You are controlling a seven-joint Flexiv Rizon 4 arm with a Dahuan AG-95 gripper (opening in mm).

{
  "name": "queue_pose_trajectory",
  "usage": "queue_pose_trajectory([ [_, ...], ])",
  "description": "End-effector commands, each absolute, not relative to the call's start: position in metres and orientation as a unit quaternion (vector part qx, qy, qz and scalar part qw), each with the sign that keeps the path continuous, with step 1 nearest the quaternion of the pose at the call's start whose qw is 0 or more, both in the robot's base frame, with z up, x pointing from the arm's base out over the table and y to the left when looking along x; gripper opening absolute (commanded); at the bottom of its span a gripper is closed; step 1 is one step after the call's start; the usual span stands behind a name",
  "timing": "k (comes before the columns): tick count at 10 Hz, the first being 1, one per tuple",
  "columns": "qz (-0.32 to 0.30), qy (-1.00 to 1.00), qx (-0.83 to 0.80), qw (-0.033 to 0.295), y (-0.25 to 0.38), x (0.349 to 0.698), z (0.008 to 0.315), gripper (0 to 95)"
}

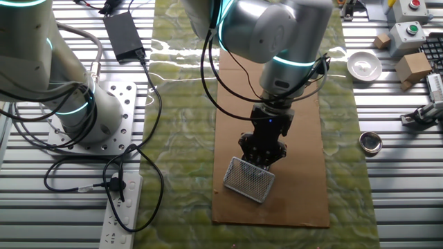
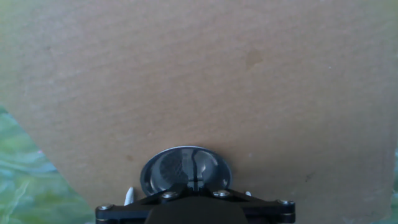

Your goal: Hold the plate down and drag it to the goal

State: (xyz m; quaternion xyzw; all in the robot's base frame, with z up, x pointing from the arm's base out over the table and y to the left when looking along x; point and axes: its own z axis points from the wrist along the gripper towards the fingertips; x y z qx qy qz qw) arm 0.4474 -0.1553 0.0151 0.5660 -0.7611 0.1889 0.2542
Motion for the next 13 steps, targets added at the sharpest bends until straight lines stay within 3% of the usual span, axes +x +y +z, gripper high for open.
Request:
queue_pose_trajectory([
  [1, 0.188, -0.760, 0.567, 0.254, -0.157, 0.447, 0.014, 0.0],
  [13, 0.195, -0.751, 0.573, 0.264, -0.168, 0.444, 0.014, 0.0],
])
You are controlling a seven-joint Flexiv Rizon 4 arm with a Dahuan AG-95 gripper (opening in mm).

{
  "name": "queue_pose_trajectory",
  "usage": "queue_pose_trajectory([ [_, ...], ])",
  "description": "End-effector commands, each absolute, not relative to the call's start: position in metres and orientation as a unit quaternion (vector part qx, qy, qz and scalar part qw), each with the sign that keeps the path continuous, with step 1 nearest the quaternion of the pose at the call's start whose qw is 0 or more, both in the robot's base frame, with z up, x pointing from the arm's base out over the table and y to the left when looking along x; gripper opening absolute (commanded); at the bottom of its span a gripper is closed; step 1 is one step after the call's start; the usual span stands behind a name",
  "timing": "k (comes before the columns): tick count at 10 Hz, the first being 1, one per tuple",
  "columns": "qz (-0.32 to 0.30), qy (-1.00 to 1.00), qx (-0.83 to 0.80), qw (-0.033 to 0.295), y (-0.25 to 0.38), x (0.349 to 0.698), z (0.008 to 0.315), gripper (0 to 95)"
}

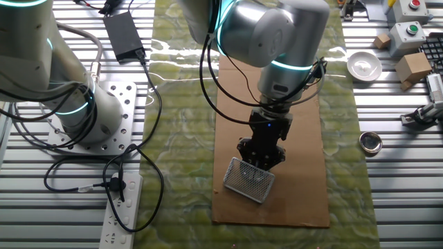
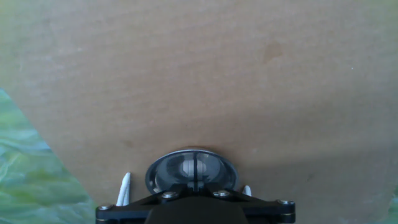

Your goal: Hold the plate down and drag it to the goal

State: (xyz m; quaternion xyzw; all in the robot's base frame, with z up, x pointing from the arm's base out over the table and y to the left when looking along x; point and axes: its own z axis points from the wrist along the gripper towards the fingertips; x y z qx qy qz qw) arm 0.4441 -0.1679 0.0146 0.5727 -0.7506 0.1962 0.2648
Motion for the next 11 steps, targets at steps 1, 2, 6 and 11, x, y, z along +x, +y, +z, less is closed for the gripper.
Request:
queue_pose_trajectory([
  [1, 0.195, -0.751, 0.573, 0.264, -0.1687, 0.4438, 0.0147, 0.0],
  [2, 0.194, -0.750, 0.574, 0.265, -0.1694, 0.4436, 0.0151, 0.0],
  [6, 0.191, -0.753, 0.572, 0.263, -0.1692, 0.4437, 0.0148, 0.0],
  [11, 0.186, -0.757, 0.569, 0.264, -0.1668, 0.4447, 0.0140, 0.0],
])
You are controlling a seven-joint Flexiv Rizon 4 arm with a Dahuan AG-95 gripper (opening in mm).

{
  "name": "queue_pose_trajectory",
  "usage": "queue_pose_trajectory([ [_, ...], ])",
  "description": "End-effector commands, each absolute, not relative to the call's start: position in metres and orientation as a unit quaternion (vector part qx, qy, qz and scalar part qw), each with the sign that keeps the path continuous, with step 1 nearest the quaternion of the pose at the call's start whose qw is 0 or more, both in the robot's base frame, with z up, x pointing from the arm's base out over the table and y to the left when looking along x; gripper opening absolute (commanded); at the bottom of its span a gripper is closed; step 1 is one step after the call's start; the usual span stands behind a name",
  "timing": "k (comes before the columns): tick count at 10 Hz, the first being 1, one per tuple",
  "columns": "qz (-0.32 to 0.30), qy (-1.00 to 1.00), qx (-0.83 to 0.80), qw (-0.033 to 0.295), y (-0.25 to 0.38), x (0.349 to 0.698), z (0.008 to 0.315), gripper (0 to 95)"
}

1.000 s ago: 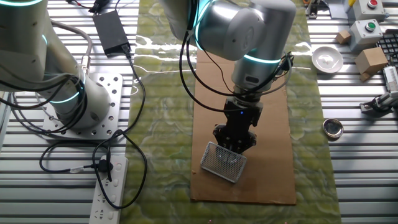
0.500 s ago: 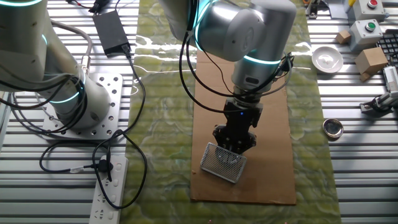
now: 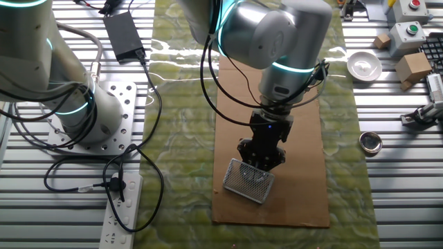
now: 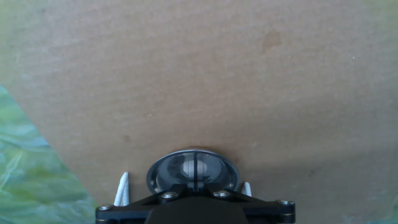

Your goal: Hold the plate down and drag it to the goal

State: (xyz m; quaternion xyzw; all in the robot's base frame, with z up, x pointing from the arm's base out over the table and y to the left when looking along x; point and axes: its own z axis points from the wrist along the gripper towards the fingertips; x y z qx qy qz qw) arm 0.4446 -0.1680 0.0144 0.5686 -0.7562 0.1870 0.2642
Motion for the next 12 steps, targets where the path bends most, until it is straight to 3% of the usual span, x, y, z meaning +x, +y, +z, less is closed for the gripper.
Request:
queue_pose_trajectory([
  [1, 0.187, -0.757, 0.568, 0.265, -0.1661, 0.4448, 0.0145, 0.0],
  [12, 0.197, -0.743, 0.577, 0.276, -0.1639, 0.4457, 0.0135, 0.0],
])
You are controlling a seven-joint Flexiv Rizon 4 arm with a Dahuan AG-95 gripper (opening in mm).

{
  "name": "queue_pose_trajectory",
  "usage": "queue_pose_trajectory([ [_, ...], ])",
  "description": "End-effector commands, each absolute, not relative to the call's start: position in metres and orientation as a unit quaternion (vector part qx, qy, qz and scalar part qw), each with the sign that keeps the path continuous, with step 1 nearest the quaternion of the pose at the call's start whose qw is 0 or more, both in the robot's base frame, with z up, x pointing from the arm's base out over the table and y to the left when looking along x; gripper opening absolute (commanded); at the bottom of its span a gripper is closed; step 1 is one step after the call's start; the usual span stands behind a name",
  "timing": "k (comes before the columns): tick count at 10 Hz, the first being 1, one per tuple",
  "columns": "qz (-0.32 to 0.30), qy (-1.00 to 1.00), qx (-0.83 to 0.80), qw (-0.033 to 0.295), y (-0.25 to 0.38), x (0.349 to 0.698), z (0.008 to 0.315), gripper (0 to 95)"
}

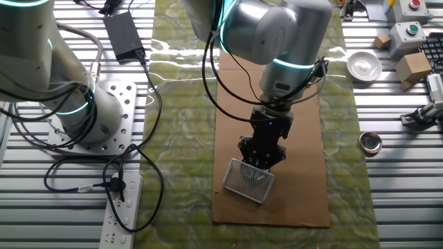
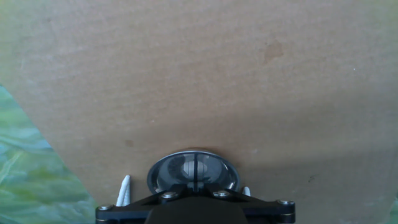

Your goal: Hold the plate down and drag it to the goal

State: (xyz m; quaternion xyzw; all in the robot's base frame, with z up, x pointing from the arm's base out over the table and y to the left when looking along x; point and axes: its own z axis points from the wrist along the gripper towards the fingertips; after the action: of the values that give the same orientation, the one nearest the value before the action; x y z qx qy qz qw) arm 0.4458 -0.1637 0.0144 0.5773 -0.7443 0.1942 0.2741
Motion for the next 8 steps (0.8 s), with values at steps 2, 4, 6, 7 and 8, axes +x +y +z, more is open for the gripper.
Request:
queue_pose_trajectory([
  [2, 0.199, -0.740, 0.578, 0.279, -0.1646, 0.4454, 0.0135, 0.0],
  [4, 0.202, -0.737, 0.580, 0.282, -0.1654, 0.4452, 0.0137, 0.0],
  [6, 0.203, -0.737, 0.578, 0.283, -0.1674, 0.4446, 0.0128, 0.0],
  [7, 0.204, -0.739, 0.576, 0.283, -0.1680, 0.4445, 0.0132, 0.0],
  [8, 0.203, -0.743, 0.571, 0.283, -0.1691, 0.4445, 0.0140, 0.0],
])
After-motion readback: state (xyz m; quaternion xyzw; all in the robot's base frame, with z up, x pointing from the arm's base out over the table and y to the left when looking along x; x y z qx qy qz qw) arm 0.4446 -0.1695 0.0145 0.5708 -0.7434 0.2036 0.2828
